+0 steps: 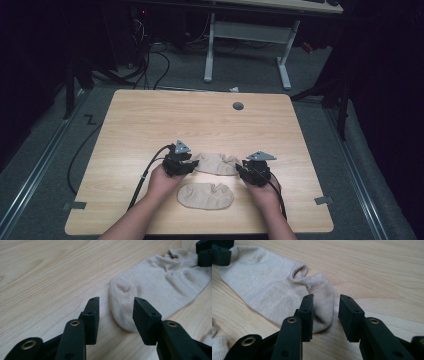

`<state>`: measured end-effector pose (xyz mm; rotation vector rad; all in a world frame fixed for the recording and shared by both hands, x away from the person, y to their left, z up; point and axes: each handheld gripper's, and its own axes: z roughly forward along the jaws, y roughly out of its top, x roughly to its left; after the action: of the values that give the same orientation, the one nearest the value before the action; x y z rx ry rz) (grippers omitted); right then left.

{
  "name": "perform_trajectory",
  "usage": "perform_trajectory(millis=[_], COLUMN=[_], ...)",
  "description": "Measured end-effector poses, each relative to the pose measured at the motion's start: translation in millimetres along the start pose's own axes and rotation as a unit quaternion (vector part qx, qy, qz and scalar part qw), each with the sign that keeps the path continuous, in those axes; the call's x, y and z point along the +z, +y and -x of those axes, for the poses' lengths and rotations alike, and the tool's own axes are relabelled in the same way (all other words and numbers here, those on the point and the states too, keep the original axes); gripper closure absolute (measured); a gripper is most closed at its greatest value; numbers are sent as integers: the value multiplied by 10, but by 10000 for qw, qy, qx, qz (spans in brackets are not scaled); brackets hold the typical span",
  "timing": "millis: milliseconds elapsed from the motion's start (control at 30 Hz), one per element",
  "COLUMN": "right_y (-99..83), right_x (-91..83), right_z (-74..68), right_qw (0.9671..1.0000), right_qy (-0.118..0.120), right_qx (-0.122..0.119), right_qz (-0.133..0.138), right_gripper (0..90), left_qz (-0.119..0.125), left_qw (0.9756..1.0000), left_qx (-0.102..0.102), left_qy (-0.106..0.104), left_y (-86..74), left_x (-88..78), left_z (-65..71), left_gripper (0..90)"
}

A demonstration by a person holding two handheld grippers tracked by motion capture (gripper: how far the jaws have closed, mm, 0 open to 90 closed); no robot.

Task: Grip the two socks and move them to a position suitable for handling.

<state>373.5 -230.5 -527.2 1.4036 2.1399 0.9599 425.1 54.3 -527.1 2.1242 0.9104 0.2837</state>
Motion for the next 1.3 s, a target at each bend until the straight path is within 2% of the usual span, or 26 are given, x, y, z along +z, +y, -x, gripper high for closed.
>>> perform_trajectory(millis=[100,167,267,367,467,533,700,1033,1300], right_y=[-4,-6,-18,-20,-6,23,46,52,34], right_x=[16,11,6,0,-40,-119,-174,-230,-326], right_z=[-8,-9,-16,-44,-65,-73,-85,-143,-220], right_qw=[10000,10000,10000,9999,9996,9993,9986,9976,9964], right_qy=[-7,16,59,92,71,32,-20,-35,-7], right_qx=[11,29,-6,-117,-250,-278,-323,-457,-596], right_qz=[-36,-49,-23,-38,69,266,429,522,601], right_gripper=[651,666,752,829,841,843,843,842,842], left_qz=[-44,-21,-47,31,167,287,454,528,524], left_qw=[10000,9999,9998,9998,9997,9995,9988,9985,9986], left_qx=[-26,-123,-186,-172,-152,-120,-60,-5,-5], left_qy=[-14,36,68,102,104,114,174,148,118], left_y=[14,18,6,-27,-15,8,28,17,-64], left_x=[47,62,43,17,-51,-113,-200,-305,-397], left_z=[21,28,5,-4,15,35,67,113,130], left_gripper=[591,637,756,861,868,868,868,868,868])
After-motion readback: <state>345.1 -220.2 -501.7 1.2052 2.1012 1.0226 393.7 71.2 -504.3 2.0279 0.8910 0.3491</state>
